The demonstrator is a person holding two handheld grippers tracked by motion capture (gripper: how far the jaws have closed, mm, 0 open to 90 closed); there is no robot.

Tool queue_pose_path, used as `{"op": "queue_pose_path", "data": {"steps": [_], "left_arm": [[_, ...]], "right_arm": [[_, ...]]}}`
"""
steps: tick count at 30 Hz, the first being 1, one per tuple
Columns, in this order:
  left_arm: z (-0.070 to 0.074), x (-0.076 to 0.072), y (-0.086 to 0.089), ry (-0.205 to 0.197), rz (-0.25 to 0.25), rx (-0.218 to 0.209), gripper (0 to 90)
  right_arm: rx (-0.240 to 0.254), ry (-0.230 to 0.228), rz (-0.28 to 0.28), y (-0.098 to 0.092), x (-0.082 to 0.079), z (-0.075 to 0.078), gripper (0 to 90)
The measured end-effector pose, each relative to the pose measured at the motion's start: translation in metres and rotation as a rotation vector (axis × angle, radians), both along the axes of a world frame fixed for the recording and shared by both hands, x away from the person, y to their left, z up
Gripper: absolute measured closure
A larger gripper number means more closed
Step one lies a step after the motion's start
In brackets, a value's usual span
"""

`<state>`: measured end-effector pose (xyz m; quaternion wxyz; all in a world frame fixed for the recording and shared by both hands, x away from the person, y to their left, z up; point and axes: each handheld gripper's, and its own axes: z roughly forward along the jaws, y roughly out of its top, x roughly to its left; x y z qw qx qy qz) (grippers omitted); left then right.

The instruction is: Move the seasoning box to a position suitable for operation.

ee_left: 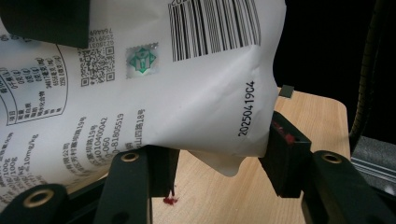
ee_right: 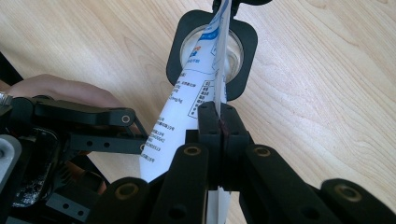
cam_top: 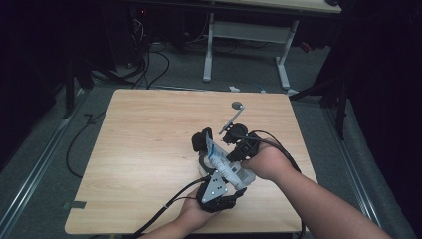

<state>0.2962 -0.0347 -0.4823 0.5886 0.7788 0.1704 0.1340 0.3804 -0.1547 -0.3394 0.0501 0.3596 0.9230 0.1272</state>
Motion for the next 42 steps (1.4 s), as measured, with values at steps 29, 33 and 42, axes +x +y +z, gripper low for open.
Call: {"op": "queue_pose_path", "data": {"steps": [29, 33, 42], "left_arm": [[0.0006, 0.0025, -0.0007, 0.003, 0.0, -0.005, 51.7], [0.0004, 0.0041, -0.0014, 0.001, 0.0, -0.005, 51.8], [0.0004, 0.0059, -0.0027, 0.005, 0.001, -0.004, 51.8]], "right_arm": [[-0.006, -0.003, -0.001, 0.0001, 0.0021, 0.0004, 90.0], [-0.008, -0.002, 0.0, -0.0001, 0.0033, 0.0005, 89.9], [-0.009, -0.004, 0.002, -0.0006, 0.0059, -0.0008, 90.0]]}}
